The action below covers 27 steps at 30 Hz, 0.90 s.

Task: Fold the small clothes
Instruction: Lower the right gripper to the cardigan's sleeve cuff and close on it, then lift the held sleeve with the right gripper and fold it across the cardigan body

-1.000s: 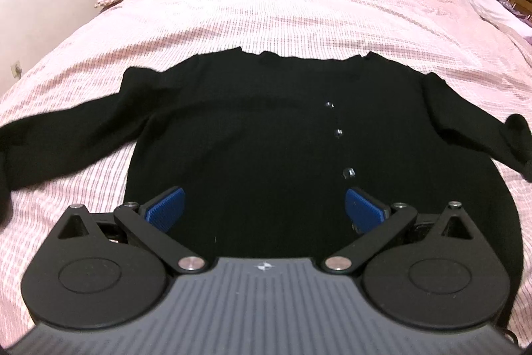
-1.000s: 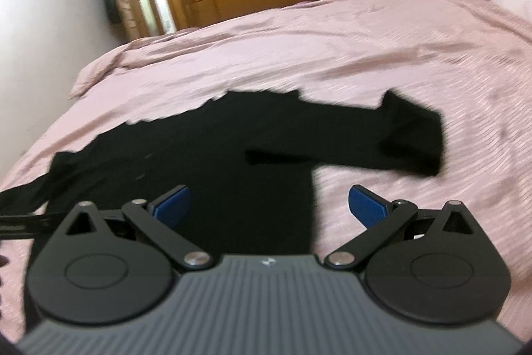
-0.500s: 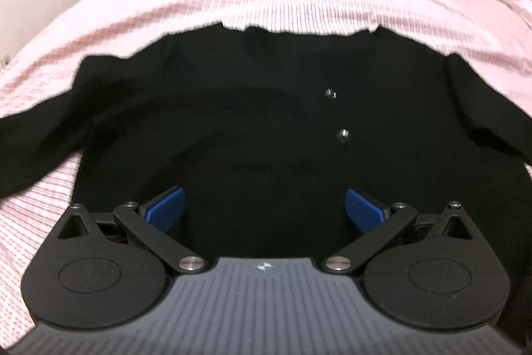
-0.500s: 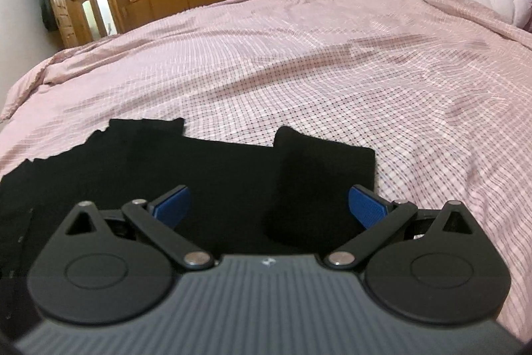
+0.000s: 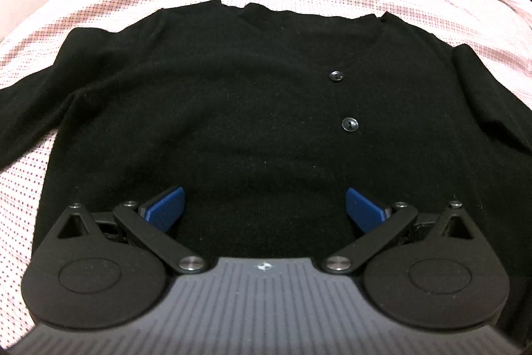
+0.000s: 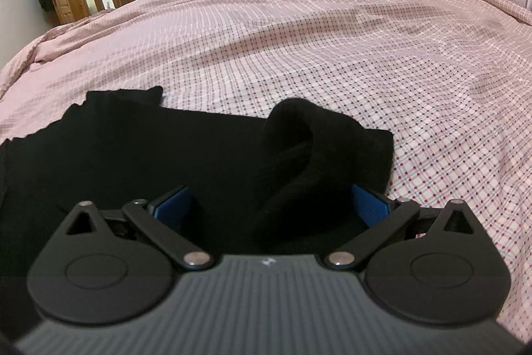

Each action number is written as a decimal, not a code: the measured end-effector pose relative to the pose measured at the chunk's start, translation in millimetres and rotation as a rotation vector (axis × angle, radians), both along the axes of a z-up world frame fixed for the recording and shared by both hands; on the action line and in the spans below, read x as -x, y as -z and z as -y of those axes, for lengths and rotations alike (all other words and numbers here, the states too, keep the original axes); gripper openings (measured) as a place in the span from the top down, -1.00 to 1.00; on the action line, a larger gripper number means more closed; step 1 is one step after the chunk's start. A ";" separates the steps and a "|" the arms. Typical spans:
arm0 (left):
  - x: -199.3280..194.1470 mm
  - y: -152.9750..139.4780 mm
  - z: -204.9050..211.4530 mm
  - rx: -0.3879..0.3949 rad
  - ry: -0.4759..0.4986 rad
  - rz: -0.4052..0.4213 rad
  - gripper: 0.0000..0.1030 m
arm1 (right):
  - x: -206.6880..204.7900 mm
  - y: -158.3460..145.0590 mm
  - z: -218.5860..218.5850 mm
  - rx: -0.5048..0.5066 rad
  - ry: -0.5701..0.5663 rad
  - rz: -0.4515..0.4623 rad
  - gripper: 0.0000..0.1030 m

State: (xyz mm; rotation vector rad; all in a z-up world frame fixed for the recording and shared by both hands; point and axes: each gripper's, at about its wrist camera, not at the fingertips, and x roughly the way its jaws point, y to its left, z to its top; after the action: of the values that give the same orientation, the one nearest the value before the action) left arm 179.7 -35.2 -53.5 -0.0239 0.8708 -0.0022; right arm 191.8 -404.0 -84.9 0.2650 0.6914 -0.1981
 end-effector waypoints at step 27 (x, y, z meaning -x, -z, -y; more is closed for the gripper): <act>5.0 1.8 -0.4 -0.003 0.015 0.035 -1.00 | 46.3 -21.2 74.2 -0.093 0.262 0.108 0.59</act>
State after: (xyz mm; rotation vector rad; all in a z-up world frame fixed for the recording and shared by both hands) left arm 174.7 -34.9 -55.3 -0.0140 0.8357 -0.0153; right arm 145.5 -478.2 -63.7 0.4529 0.5585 -0.3992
